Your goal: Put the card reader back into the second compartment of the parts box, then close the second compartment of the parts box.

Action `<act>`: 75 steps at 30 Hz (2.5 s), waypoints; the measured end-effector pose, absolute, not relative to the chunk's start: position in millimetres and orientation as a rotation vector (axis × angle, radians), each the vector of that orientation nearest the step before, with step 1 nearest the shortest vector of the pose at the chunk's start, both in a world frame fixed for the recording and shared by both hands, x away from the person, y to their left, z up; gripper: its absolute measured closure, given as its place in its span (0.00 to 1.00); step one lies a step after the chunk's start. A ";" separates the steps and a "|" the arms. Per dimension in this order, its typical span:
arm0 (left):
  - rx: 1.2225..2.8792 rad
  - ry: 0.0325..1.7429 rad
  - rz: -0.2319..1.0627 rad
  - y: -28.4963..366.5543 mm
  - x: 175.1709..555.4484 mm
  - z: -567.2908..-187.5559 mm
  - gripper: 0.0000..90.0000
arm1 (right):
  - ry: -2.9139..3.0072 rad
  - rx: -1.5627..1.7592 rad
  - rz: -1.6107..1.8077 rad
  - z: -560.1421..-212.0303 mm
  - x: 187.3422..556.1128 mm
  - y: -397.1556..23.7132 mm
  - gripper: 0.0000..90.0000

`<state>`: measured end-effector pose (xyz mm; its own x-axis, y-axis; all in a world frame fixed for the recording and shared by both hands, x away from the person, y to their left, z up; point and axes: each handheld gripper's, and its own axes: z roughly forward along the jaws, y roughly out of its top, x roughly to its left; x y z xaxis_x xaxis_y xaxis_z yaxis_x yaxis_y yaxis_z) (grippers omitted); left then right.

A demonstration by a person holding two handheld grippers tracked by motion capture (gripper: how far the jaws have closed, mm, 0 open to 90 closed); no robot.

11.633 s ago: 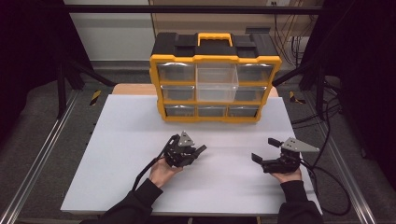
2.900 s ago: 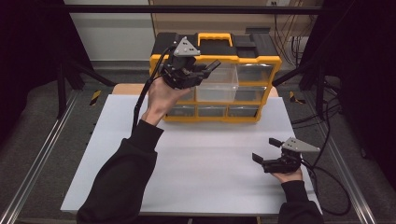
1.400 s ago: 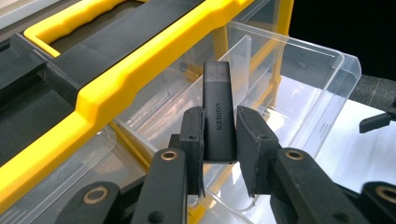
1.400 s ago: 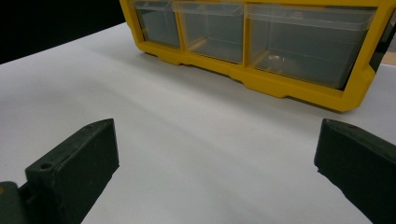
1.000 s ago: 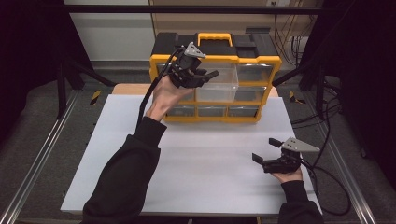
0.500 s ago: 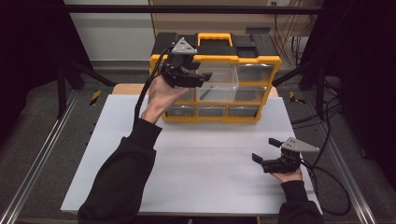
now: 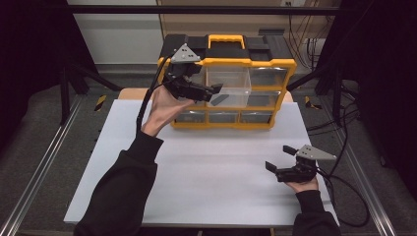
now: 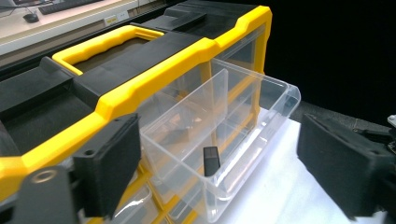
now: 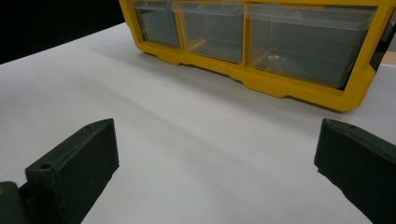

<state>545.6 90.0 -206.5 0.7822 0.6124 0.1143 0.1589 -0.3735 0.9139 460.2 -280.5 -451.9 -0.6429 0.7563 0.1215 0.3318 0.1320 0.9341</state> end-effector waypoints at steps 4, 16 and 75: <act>1.916 0.588 0.562 93.5 541.5 -209.1 0.07 | 2.036 1.048 1.520 -451.9 460.1 -280.4 0.00; 1.888 0.575 0.566 104.7 530.2 -218.2 0.00 | 2.038 1.051 1.519 -452.0 460.3 -280.4 0.00; 1.894 0.567 0.545 110.4 495.8 -278.9 0.40 | 2.040 1.059 1.516 -454.2 461.2 -280.7 0.00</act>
<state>495.8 110.4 -278.9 0.7851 0.6088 0.1138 0.1374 -0.3502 0.9265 461.2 -280.7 -454.2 -0.6410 0.7569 0.1274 0.3401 0.1313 0.9312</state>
